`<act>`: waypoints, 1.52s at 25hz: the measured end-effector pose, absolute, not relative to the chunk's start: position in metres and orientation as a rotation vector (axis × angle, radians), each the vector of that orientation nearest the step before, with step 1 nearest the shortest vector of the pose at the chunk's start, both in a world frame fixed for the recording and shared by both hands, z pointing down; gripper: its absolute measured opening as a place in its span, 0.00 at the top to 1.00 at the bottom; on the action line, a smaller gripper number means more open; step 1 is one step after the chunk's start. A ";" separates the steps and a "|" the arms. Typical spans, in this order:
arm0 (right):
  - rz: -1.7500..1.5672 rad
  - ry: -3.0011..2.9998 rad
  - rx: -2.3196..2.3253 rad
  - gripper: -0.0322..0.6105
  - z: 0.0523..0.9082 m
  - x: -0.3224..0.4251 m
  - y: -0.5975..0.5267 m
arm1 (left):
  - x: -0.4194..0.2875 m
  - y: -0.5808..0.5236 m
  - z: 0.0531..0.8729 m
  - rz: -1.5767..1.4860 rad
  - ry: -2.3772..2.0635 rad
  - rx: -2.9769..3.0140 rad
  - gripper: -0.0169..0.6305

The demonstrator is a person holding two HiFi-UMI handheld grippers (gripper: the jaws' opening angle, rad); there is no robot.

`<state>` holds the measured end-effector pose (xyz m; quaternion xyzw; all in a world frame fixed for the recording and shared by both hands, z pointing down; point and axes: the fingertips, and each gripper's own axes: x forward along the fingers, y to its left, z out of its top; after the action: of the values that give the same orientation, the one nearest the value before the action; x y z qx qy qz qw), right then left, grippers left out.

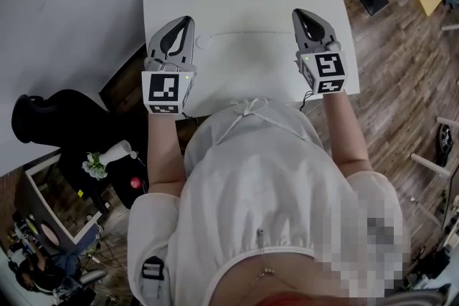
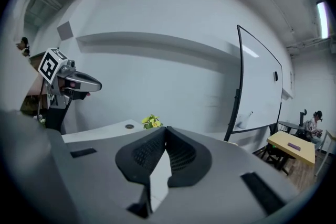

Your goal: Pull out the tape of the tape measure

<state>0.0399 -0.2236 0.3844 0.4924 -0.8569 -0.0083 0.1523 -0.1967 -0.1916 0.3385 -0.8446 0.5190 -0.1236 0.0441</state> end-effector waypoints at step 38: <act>0.030 -2.580 1.310 0.95 0.381 0.030 -0.208 | -0.187 -0.179 0.347 -0.356 1.567 -2.696 0.94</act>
<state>0.0300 -0.2084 0.3807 0.4491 -0.8848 0.0103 0.1238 -0.1869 -0.1794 0.3469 -0.8591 0.4992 -0.1135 0.0016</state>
